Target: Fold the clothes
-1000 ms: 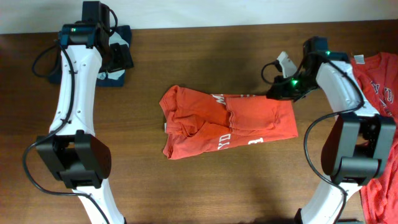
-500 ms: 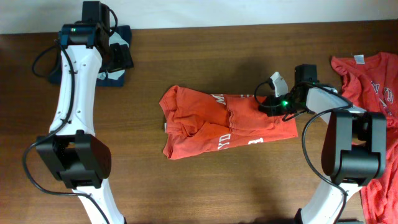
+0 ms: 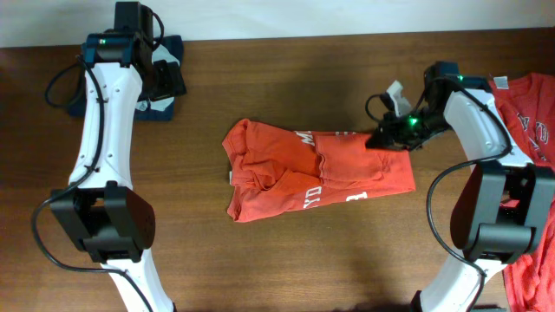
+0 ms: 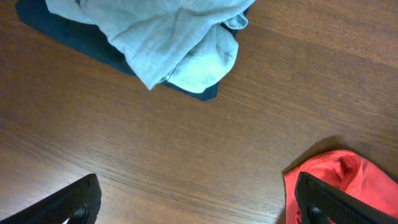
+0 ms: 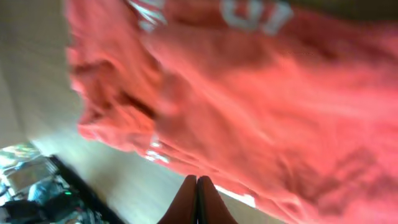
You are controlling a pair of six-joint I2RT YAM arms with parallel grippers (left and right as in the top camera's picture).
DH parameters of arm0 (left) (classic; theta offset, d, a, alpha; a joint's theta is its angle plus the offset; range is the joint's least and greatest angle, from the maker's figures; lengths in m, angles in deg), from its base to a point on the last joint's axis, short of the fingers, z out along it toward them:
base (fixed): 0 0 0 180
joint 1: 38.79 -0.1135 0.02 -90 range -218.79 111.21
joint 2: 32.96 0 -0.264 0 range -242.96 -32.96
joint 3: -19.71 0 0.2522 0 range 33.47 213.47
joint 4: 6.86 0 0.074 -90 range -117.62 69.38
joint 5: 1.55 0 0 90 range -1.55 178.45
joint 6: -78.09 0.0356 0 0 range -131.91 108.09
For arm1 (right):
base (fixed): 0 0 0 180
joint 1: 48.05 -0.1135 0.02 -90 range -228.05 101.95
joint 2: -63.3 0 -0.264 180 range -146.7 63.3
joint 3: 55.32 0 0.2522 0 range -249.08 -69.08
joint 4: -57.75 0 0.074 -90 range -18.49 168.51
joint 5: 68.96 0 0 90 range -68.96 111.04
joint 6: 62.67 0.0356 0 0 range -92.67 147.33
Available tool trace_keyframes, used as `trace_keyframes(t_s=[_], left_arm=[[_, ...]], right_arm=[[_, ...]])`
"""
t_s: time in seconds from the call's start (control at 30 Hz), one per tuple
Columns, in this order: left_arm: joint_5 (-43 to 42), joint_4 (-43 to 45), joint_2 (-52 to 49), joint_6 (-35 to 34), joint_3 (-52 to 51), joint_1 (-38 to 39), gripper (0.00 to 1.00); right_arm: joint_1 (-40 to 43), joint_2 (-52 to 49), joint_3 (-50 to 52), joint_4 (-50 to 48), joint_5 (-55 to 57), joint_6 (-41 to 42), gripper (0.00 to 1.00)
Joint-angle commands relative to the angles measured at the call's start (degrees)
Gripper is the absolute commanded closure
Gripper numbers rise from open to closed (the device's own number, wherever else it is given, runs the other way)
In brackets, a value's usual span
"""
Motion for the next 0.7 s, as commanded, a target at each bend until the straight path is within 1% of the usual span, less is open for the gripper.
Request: trace_keyframes(t_s=[0.0, 0.13, 0.2, 0.33, 0.4, 0.5, 0.57, 0.6, 0.67], left_arm=[[0.8, 0.1, -0.4, 0.0, 0.2, 0.0, 0.01], [0.8, 0.1, -0.4, 0.0, 0.2, 0.0, 0.01], [0.8, 0.1, -0.4, 0.0, 0.2, 0.0, 0.01], [0.8, 0.1, -0.4, 0.0, 0.2, 0.0, 0.01], [0.8, 0.1, -0.4, 0.0, 0.2, 0.0, 0.01], [0.8, 0.1, -0.4, 0.0, 0.2, 0.0, 0.01], [0.8, 0.1, -0.4, 0.0, 0.2, 0.0, 0.01], [0.8, 0.1, -0.4, 0.0, 0.2, 0.0, 0.01], [0.8, 0.1, -0.4, 0.0, 0.2, 0.0, 0.01]], right_arm=[[0.1, 0.3, 5.4, -1.7, 7.0, 0.0, 0.96], [0.1, 0.3, 12.5, -9.7, 9.2, 0.0, 0.96], [0.1, 0.3, 17.8, -16.3, 9.8, 0.0, 0.96], [0.1, 0.3, 22.4, -21.4, 9.8, 0.5, 0.96], [0.1, 0.3, 21.8, -20.9, 9.3, 0.5, 0.96], [0.1, 0.4, 17.5, -16.3, 7.0, 0.4, 0.96], [0.0, 0.4, 11.7, -11.0, 5.2, 0.4, 0.96], [-0.3, 0.4, 6.5, -7.2, 3.2, 0.2, 0.96], [-0.7, 0.4, 1.9, -5.0, 1.0, 0.2, 0.96]])
